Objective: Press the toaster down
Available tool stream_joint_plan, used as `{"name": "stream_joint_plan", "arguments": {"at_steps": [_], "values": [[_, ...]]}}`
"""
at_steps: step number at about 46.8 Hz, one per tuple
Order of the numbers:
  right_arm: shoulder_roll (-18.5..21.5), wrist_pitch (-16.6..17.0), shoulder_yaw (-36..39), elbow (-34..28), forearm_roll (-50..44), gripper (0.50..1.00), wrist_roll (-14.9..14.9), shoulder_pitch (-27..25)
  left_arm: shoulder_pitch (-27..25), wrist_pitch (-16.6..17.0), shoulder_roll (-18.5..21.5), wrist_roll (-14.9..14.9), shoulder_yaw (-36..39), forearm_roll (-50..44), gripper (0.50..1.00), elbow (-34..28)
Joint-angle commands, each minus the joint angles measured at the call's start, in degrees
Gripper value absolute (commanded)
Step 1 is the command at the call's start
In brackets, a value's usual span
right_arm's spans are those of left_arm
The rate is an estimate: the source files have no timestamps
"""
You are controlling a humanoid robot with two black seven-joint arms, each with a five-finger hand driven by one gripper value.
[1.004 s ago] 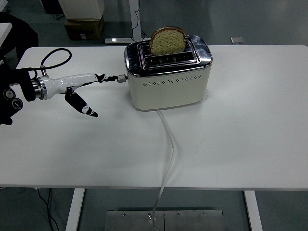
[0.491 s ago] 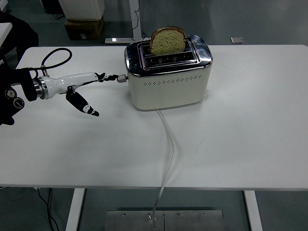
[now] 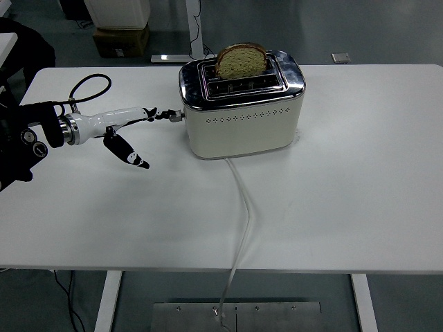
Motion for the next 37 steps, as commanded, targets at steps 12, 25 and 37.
{"name": "stream_joint_plan", "arguments": {"at_steps": [12, 25, 37], "values": [[0.0, 0.0, 0.0, 0.0, 0.0, 1.0, 0.0, 0.0, 0.6, 0.1, -0.8, -0.1, 0.2, 0.0, 1.0, 2.0], [0.0, 0.0, 0.0, 0.0, 0.0, 1.0, 0.0, 0.0, 1.0, 0.1, -2.7, -0.1, 0.4, 0.0, 1.0, 3.4], [0.0, 0.0, 0.0, 0.0, 0.0, 1.0, 0.0, 0.0, 1.8, 0.2, -2.9, -0.1, 0.6, 0.0, 1.0, 4.2]]}}
